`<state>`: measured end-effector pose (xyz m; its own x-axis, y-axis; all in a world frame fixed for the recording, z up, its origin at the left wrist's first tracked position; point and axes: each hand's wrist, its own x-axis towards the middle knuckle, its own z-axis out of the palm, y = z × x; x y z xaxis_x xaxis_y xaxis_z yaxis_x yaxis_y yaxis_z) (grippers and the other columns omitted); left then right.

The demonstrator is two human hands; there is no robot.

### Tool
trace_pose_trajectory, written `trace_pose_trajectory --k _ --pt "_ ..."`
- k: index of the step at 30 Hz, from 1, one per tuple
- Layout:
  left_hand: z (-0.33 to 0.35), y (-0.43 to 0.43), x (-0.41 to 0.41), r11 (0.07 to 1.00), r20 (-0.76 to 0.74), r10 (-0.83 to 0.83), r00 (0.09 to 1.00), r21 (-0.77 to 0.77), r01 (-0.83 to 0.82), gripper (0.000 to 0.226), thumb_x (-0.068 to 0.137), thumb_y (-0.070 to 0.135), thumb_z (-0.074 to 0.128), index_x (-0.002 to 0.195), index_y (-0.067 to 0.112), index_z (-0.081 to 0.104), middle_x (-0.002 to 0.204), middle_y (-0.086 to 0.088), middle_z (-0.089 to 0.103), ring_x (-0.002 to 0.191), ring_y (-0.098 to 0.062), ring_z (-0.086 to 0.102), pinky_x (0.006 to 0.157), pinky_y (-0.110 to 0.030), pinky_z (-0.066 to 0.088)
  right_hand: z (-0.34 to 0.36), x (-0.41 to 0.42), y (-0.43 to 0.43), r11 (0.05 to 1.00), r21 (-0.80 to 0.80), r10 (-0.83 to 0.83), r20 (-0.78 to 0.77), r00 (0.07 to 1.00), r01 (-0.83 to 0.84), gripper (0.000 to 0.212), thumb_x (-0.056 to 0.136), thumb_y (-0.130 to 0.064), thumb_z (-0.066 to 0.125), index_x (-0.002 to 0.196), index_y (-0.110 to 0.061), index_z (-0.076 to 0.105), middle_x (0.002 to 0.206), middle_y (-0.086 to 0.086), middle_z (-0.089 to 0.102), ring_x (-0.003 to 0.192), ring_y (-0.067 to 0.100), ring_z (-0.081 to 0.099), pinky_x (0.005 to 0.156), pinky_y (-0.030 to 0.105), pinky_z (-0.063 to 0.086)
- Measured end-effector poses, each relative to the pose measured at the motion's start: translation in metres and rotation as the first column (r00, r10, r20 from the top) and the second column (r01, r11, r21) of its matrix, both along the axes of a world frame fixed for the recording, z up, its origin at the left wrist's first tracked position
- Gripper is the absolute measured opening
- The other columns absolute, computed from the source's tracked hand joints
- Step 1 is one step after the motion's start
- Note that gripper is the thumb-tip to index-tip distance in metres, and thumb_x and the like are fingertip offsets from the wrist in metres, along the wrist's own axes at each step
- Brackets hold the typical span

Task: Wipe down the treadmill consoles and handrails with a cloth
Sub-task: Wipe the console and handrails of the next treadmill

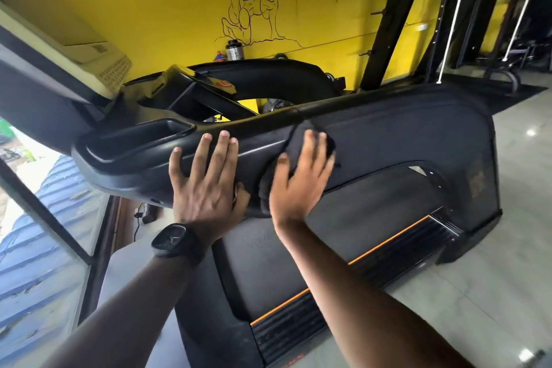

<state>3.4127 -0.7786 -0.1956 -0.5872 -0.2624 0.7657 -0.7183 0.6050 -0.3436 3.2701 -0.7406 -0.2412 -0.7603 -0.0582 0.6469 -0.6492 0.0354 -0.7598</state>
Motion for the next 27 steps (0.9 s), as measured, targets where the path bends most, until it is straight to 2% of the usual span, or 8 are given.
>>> trace_pose_trajectory --k 4,6,10,16,18,20,22,27 --pt "-0.001 -0.002 -0.003 1.000 -0.002 0.007 1.000 -0.008 -0.007 0.071 0.087 0.039 0.047 0.151 0.009 0.040 0.158 -0.009 0.038 0.145 -0.030 0.037 0.115 -0.060 0.015 0.011 -0.028 0.010 0.979 0.203 0.136 -0.633 0.762 -0.005 0.054 0.092 -0.039 0.059 0.143 -0.021 0.058 0.155 0.006 0.048 0.147 0.039 0.035 0.112 0.057 0.035" --pt "-0.001 -0.002 -0.003 1.000 -0.002 0.009 1.000 -0.015 -0.009 0.072 0.087 0.039 0.046 0.151 0.009 0.039 0.159 -0.009 0.037 0.145 -0.030 0.036 0.115 -0.061 0.014 0.015 -0.041 0.008 0.988 0.152 0.074 -0.578 0.813 0.018 0.053 0.091 -0.038 0.061 0.141 -0.020 0.060 0.153 0.006 0.051 0.145 0.038 0.037 0.111 0.055 0.037" --pt "-0.001 0.000 -0.004 1.000 0.002 0.013 1.000 -0.019 -0.013 0.072 0.085 0.037 0.047 0.151 0.008 0.039 0.159 -0.009 0.037 0.146 -0.030 0.035 0.115 -0.062 0.016 0.008 -0.003 -0.002 0.998 -0.056 -0.026 0.027 0.999 0.027 0.054 0.096 -0.036 0.053 0.148 -0.020 0.050 0.160 0.005 0.040 0.149 0.036 0.031 0.117 0.055 0.031" --pt "0.003 0.003 -0.009 0.999 -0.030 -0.040 0.999 0.009 0.040 0.067 0.088 0.038 0.047 0.148 0.009 0.045 0.156 -0.009 0.042 0.143 -0.032 0.039 0.115 -0.062 0.019 0.023 -0.038 0.010 0.981 0.192 0.131 -0.679 0.722 0.002 0.051 0.093 -0.040 0.059 0.140 -0.020 0.062 0.151 0.006 0.053 0.143 0.038 0.040 0.110 0.055 0.038" --pt "0.004 0.004 -0.012 0.999 -0.026 -0.030 0.999 0.012 0.030 0.068 0.086 0.036 0.049 0.148 0.008 0.045 0.156 -0.009 0.042 0.143 -0.032 0.039 0.115 -0.062 0.019 0.021 -0.050 0.008 0.995 0.100 0.039 -0.546 0.837 0.019 0.051 0.094 -0.038 0.059 0.140 -0.017 0.062 0.150 0.008 0.053 0.143 0.038 0.040 0.114 0.051 0.036" --pt "0.004 0.005 -0.015 1.000 -0.020 -0.016 1.000 0.006 0.016 0.068 0.085 0.034 0.049 0.148 0.007 0.044 0.156 -0.009 0.042 0.142 -0.032 0.040 0.114 -0.062 0.019 0.011 -0.039 0.003 0.996 -0.084 -0.044 -0.080 0.996 0.037 0.054 0.095 -0.039 0.054 0.145 -0.019 0.055 0.155 0.006 0.047 0.145 0.034 0.035 0.118 0.050 0.032" --pt "0.004 0.006 -0.017 1.000 -0.010 -0.013 1.000 0.005 0.013 0.068 0.086 0.034 0.049 0.148 0.007 0.043 0.155 -0.010 0.042 0.141 -0.033 0.040 0.114 -0.062 0.018 0.006 -0.012 -0.002 0.990 -0.127 -0.023 0.243 0.970 0.055 0.059 0.097 -0.043 0.046 0.152 -0.023 0.044 0.161 0.002 0.037 0.149 0.032 0.029 0.119 0.053 0.029" --pt "0.006 0.006 -0.021 0.999 -0.056 -0.044 0.997 0.019 0.045 0.062 0.088 0.033 0.047 0.145 0.009 0.049 0.152 -0.008 0.048 0.140 -0.032 0.043 0.114 -0.060 0.021 0.001 -0.035 0.012 0.981 0.194 0.097 -0.490 0.866 0.000 0.055 0.096 -0.041 0.052 0.148 -0.022 0.048 0.159 0.007 0.042 0.149 0.038 0.030 0.115 0.055 0.032"
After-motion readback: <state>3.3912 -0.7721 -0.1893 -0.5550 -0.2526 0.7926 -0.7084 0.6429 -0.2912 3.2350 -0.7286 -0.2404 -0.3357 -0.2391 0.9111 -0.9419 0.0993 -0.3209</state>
